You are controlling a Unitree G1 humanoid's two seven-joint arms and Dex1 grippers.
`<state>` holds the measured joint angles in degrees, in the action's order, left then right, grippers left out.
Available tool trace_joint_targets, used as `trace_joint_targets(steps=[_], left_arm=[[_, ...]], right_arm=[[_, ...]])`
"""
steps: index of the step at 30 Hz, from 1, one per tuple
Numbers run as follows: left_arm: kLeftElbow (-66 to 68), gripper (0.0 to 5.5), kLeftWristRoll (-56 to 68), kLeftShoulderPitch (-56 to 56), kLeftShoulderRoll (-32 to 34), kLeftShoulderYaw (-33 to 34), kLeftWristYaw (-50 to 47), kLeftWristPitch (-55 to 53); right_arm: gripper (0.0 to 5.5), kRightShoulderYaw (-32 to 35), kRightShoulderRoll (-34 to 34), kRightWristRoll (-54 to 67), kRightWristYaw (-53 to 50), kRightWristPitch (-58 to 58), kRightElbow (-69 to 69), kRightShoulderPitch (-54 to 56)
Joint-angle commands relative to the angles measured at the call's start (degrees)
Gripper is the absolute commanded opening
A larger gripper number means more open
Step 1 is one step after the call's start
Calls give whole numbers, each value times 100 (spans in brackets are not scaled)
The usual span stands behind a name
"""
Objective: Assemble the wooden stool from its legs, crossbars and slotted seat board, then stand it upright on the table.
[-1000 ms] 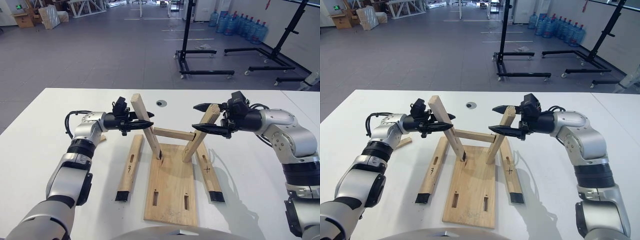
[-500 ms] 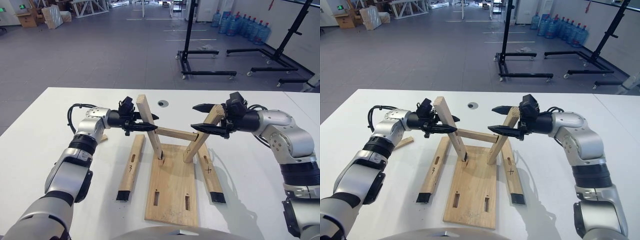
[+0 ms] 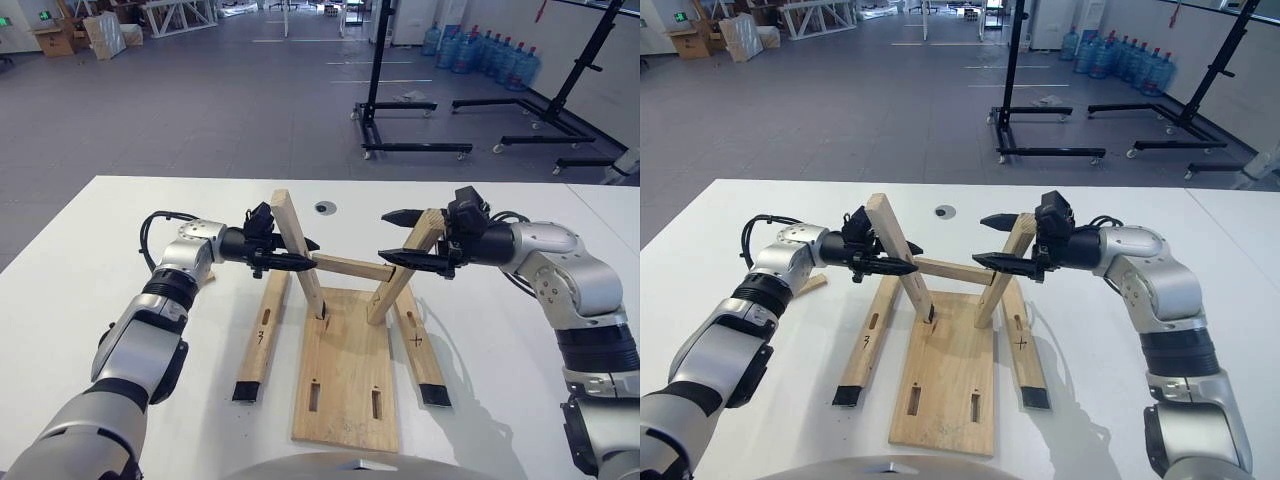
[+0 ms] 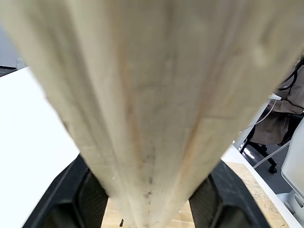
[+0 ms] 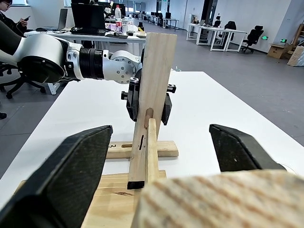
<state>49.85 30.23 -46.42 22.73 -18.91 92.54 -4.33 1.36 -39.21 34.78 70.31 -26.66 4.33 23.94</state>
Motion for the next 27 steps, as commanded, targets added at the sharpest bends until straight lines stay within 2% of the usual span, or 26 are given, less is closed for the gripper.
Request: trace_joint_targets(steps=[1, 4, 8, 13, 17, 21, 27], left_arm=[[37, 209, -644, 567, -18, -786, -5, -381], [-280, 209, -532, 497, 32, -971, -5, -474], [-670, 209, -351, 463, 211, -1146, -5, -601], [-812, 209, -248, 439, 417, -1291, -5, -682], [-782, 209, -208, 416, 509, -1363, -5, -678], [-708, 209, -194, 389, 500, -1332, -6, -631], [-791, 209, -165, 472, 562, -1302, -6, -630]], right_arm=[[374, -291, 141, 62, -2, -146, 464, -245], [374, -219, 258, 93, -201, -76, 669, -279], [374, 359, 480, 92, -807, 250, 367, 28], [374, 705, 657, 213, -1251, 385, 440, 217], [374, 700, 626, 244, -1305, 322, 586, 100], [374, 406, 410, 367, -948, -46, 842, -431], [374, 379, 388, 346, -1020, -121, 971, -978]])
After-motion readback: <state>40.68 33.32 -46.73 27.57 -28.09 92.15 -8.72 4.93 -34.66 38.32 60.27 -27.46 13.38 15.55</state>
